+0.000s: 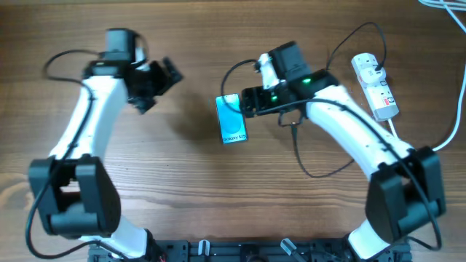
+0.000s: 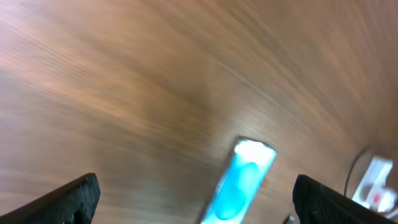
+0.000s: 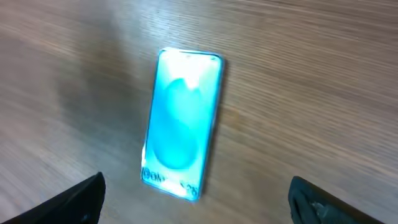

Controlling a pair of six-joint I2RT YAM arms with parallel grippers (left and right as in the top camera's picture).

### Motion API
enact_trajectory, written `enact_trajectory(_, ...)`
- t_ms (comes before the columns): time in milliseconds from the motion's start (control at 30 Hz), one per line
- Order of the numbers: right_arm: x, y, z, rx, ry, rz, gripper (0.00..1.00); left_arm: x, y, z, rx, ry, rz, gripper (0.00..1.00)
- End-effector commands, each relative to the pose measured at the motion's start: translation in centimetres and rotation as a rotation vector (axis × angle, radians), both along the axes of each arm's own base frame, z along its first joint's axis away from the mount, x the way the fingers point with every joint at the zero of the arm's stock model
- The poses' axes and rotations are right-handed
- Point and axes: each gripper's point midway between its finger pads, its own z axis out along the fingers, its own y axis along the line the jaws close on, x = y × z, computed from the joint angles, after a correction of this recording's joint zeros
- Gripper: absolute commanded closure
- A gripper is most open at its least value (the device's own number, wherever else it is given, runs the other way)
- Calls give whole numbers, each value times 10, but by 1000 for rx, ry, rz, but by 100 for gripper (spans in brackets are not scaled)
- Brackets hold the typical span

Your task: Plug charger to phone and switch on socket

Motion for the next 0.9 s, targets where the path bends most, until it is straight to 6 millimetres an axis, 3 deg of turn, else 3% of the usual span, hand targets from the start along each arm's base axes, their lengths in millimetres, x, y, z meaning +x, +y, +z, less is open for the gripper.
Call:
enact_trajectory(0,-7,24,-45,-102,30,-47,6,-14,29,-3,-1,44,8,0)
enact_trajectory(100,-13,38,-75,-202,-3,-42,6,-21,38,-6,10,62,-12,0)
enact_trajectory(267,-12,55,-97,-246,-62,-29,3,-26,37,-7,21,70,-59,0)
enact_trajectory(367,-16,55,-112,-278,-51,-21,0,-26,37,-7,21,69,-59,0)
enact_trajectory(600,-24,57,-119,-273,-13,-2,0,-26,37,-7,21,70,-59,0)
enact_trajectory(667,-25,54,-119,-285,-11,-4,18,-26,37,-7,21,70,-59,0)
enact_trajectory(700,-24,50,-120,-309,-16,-11,21,-26,37,-7,21,70,-59,0)
enact_trajectory(867,-18,37,-112,-389,-39,-30,23,-26,37,-7,21,70,-59,0)
